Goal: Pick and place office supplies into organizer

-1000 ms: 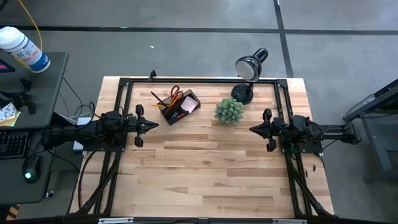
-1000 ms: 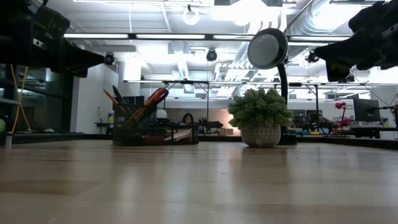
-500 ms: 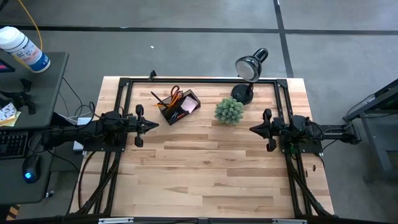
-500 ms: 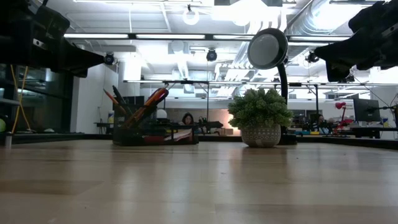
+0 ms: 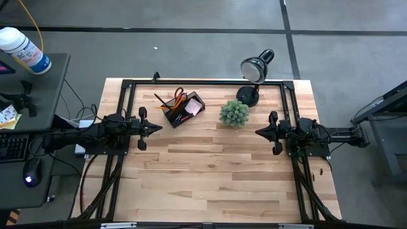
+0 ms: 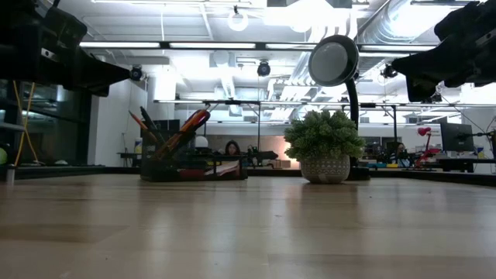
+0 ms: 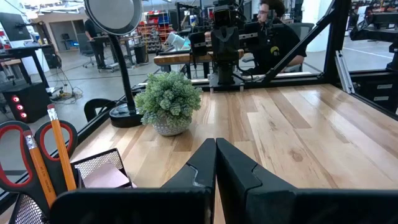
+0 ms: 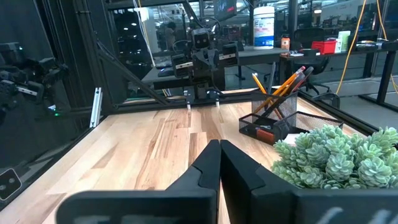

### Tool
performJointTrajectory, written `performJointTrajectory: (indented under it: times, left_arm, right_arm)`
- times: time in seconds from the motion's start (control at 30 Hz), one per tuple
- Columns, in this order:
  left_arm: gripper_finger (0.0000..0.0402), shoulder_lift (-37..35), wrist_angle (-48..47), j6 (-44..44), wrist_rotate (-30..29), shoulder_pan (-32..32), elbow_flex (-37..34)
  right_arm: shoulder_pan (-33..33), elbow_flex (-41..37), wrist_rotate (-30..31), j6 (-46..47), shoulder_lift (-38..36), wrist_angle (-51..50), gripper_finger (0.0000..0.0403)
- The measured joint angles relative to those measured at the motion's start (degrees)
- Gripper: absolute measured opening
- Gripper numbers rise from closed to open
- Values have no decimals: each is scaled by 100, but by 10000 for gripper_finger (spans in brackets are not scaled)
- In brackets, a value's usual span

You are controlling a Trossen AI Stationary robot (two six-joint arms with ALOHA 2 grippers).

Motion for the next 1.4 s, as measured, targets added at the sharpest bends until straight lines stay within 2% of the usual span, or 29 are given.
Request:
performJointTrajectory:
  times: [1.4]
  left_arm:
    - [1,2,0,0,0,0,0]
  right_arm:
    - [0,-2,0,-2,2,0,1]
